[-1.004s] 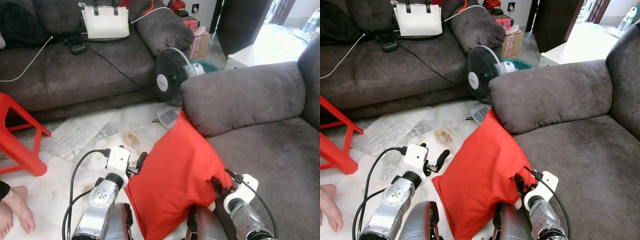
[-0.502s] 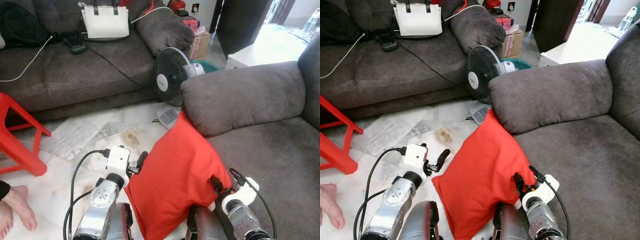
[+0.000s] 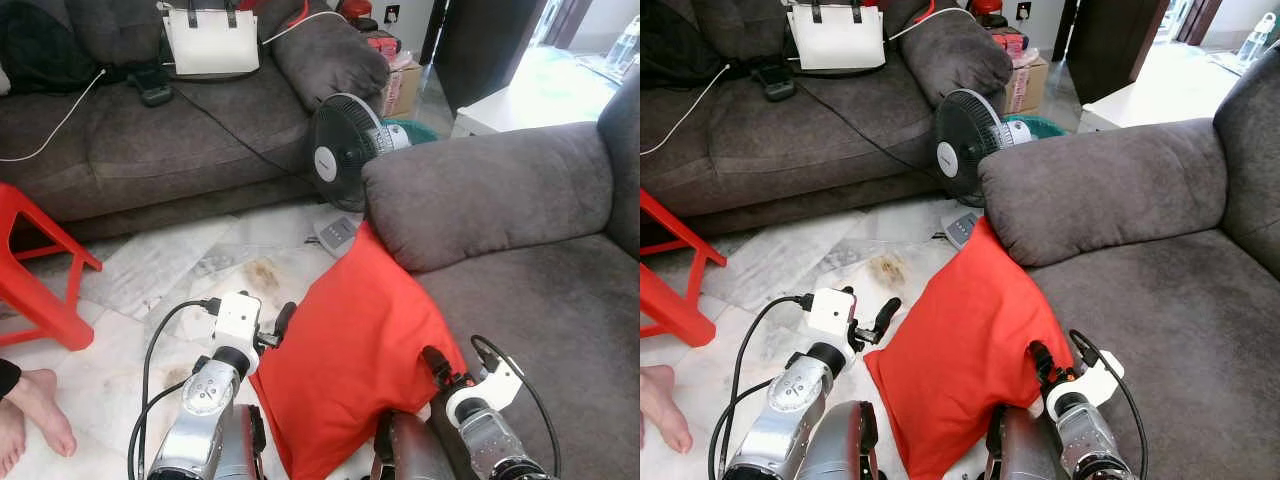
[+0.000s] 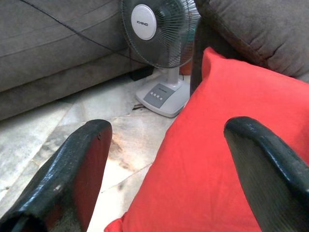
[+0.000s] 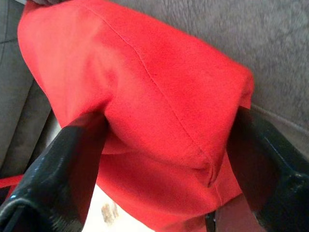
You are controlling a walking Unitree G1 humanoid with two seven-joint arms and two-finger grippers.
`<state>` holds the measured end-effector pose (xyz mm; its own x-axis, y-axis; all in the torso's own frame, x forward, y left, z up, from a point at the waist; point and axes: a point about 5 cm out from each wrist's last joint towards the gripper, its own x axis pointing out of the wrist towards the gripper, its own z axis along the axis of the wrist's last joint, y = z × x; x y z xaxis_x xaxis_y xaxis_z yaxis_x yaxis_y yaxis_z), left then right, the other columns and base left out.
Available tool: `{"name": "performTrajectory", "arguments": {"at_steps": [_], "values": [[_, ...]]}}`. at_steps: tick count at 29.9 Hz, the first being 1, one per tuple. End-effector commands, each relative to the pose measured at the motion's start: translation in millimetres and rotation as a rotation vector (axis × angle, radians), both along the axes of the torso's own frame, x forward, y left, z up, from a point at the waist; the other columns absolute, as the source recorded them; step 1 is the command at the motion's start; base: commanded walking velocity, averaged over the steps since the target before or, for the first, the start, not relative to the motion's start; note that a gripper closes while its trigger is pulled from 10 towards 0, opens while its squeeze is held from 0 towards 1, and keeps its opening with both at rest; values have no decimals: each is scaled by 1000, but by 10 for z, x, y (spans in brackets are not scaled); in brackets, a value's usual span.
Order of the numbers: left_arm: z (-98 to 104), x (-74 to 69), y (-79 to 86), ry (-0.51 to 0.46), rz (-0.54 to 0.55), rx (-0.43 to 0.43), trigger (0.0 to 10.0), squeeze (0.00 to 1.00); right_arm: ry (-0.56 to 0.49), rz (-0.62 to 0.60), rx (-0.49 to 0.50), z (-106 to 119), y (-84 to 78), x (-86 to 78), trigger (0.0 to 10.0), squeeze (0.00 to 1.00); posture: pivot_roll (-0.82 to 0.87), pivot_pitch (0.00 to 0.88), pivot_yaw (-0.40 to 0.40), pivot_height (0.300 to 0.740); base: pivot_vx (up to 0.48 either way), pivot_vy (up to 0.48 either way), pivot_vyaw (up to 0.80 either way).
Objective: Move the pillow to the sofa from floor
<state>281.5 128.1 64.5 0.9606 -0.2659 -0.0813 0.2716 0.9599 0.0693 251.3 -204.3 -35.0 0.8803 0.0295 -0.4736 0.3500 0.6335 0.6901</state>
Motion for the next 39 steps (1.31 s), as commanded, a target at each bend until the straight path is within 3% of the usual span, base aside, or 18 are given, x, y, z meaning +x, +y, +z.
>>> {"name": "performTrajectory", "arguments": {"at_steps": [1, 9, 21, 22, 23, 39], "values": [[-3, 1, -9, -2, 0, -2, 10000, 0, -15, -11, -6, 25, -28, 25, 10000, 0, 165, 91, -51, 594, 0, 0, 0], [10, 4, -12, -11, 4, 0, 10000, 0, -28, -19, -7, 77, 64, 121, 10000, 0, 165, 94, -51, 594, 0, 0, 0], [21, 13, -26, -18, 6, 2, 10000, 0, -26, 28, -36, 79, 132, 138, 10000, 0, 165, 94, -51, 594, 0, 0, 0], [21, 14, -26, -19, 6, 2, 10000, 0, -25, 20, -42, 82, 121, 141, 1569, 0, 165, 94, -51, 594, 0, 0, 0], [22, 15, -29, -20, 7, 3, 10000, 0, -19, 9, -50, 85, 105, 144, 0, 0, 164, 94, -51, 594, 0, 0, 0], [27, 18, -12, -25, 17, 8, 10000, 0, -51, 24, -85, 116, 126, 173, 0, 0, 165, 96, -52, 594, 0, 0, 0]]}}
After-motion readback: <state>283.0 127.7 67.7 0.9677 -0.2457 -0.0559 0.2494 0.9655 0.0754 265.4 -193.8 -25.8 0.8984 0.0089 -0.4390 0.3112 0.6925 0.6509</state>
